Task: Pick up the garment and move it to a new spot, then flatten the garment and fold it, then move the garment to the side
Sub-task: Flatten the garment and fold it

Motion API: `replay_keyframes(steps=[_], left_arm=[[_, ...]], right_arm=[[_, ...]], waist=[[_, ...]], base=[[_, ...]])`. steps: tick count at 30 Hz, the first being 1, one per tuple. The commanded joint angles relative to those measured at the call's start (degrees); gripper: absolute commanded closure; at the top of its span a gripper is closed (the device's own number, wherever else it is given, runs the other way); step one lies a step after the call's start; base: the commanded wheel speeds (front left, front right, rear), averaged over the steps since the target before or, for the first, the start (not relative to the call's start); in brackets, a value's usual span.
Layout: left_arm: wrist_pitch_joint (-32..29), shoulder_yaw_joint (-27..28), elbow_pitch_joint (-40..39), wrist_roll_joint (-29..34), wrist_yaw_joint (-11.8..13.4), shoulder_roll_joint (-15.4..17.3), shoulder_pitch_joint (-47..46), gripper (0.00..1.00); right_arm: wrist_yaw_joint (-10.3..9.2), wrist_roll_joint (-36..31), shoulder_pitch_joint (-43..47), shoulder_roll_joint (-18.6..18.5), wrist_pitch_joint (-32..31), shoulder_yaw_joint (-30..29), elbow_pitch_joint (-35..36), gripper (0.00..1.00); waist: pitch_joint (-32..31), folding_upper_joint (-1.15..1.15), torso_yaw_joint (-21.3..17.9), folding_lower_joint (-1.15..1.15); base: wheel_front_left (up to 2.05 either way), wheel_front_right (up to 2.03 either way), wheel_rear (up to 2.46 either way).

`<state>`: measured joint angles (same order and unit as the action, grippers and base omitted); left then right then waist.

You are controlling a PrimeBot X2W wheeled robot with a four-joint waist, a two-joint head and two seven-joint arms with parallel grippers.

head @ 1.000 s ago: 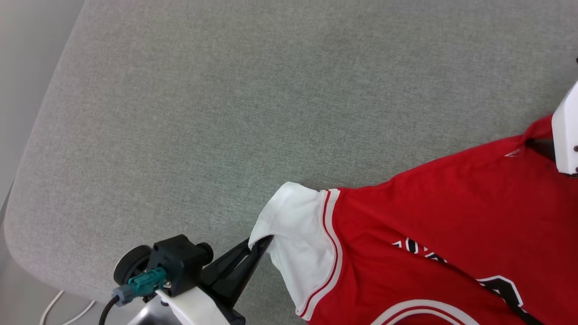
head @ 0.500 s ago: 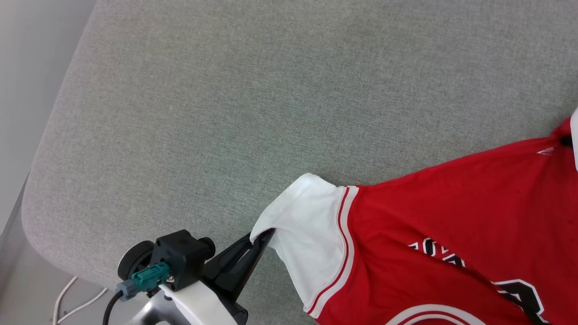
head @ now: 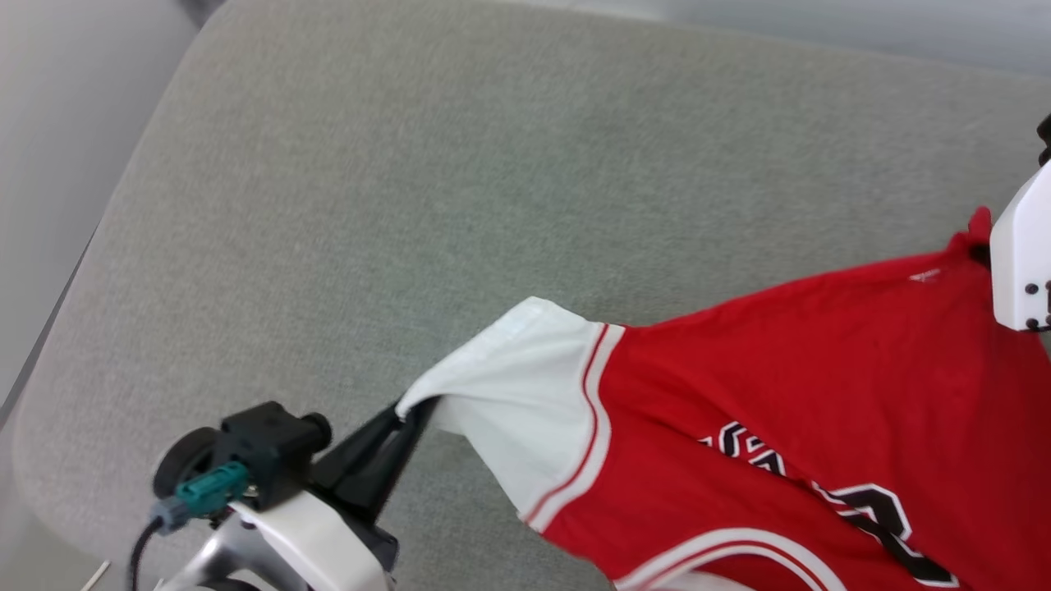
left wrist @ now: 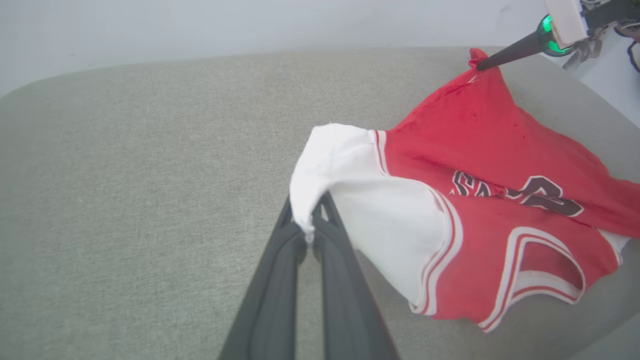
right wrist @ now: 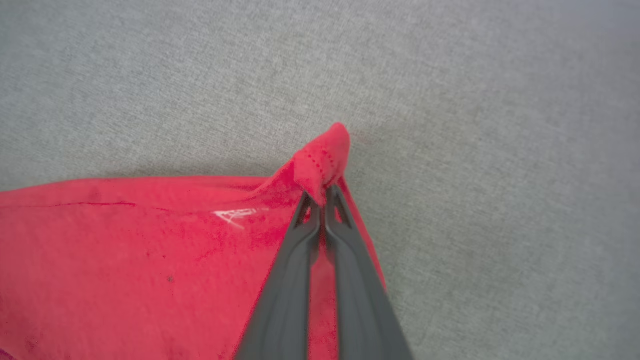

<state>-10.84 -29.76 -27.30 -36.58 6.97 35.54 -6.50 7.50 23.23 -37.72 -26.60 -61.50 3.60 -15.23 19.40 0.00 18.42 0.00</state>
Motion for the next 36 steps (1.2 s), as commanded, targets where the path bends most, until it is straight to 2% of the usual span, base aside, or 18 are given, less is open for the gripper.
replay_keyframes(steps=[1,8,14,17,26,36], left_arm=[[0.5,1.1,0.1,0.2,0.4,1.0,0.3,1.00],[3.1,7.4,-1.5,-0.6,2.6,3.6,0.5,1.00],[4.3,13.4,-4.6,-1.9,3.7,6.5,0.0,1.00],[4.9,16.2,-6.3,-1.8,4.2,7.7,-1.6,1.00],[5.1,22.3,-9.6,-1.3,4.9,10.2,-10.5,1.00],[3.6,25.8,-9.0,0.1,5.2,12.6,-23.2,1.00]], right_arm=[[-0.02,0.9,-0.5,0.4,2.2,0.3,-0.1,1.00],[-0.02,4.3,0.3,0.7,10.3,2.0,2.5,1.00],[-0.02,7.9,0.6,1.6,13.5,2.1,9.7,1.00],[-0.02,7.5,0.6,1.9,15.2,1.9,13.3,1.00],[-0.02,7.4,0.1,4.4,21.2,0.1,21.1,1.00],[-0.02,6.6,-2.2,7.1,25.9,-1.4,27.3,1.00]], waist=[[-4.0,0.00,-3.3,0.00],[-10.7,0.00,-8.2,0.00],[-14.7,0.00,-12.3,0.00],[-16.1,0.00,-14.2,0.00],[-17.4,0.00,-17.9,0.00],[-15.5,0.00,-20.7,0.00]], base=[[0.00,0.00,0.00],[0.00,0.00,0.00],[0.00,0.00,0.00],[0.00,0.00,0.00],[0.00,0.00,0.00],[0.00,0.00,0.00]])
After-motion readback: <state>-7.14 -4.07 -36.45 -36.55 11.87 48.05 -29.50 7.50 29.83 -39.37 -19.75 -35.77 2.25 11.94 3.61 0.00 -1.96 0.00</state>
